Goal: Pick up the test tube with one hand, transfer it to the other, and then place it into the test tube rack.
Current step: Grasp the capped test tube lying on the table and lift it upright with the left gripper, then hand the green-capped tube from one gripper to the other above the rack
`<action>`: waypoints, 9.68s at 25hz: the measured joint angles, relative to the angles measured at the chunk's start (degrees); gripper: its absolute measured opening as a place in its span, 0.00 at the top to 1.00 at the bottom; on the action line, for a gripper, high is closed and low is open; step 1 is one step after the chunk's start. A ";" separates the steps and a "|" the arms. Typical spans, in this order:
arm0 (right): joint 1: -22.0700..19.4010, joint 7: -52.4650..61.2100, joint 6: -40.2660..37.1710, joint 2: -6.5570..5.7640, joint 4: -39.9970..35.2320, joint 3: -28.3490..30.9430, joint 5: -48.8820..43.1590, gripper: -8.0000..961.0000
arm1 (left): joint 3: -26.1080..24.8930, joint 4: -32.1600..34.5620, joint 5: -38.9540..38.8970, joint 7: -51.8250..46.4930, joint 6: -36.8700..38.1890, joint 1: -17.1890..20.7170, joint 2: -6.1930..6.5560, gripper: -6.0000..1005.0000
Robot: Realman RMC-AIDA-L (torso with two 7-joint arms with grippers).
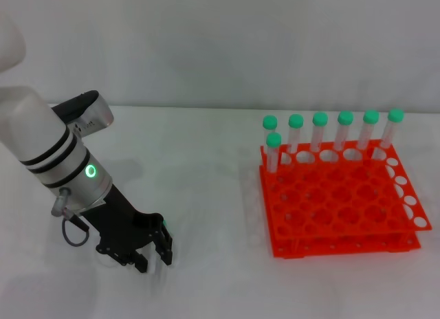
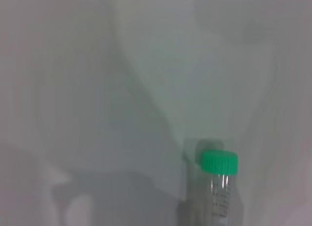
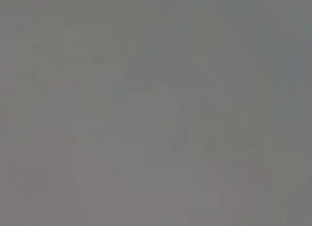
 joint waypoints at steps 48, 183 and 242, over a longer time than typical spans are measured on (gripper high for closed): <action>-0.13 0.00 -0.38 -0.02 0.00 0.09 0.00 0.22 | 0.59 -0.76 -0.14 0.07 -0.25 1.39 -0.22 0.75; 5.71 59.23 -22.93 -6.11 -13.99 2.06 -70.23 0.52 | 37.83 4.39 -92.71 108.46 -17.84 9.65 -9.98 0.72; 5.30 59.55 -15.77 -6.04 -17.72 3.87 -73.90 0.73 | 39.36 4.66 -92.35 108.34 -22.49 9.71 -9.88 0.68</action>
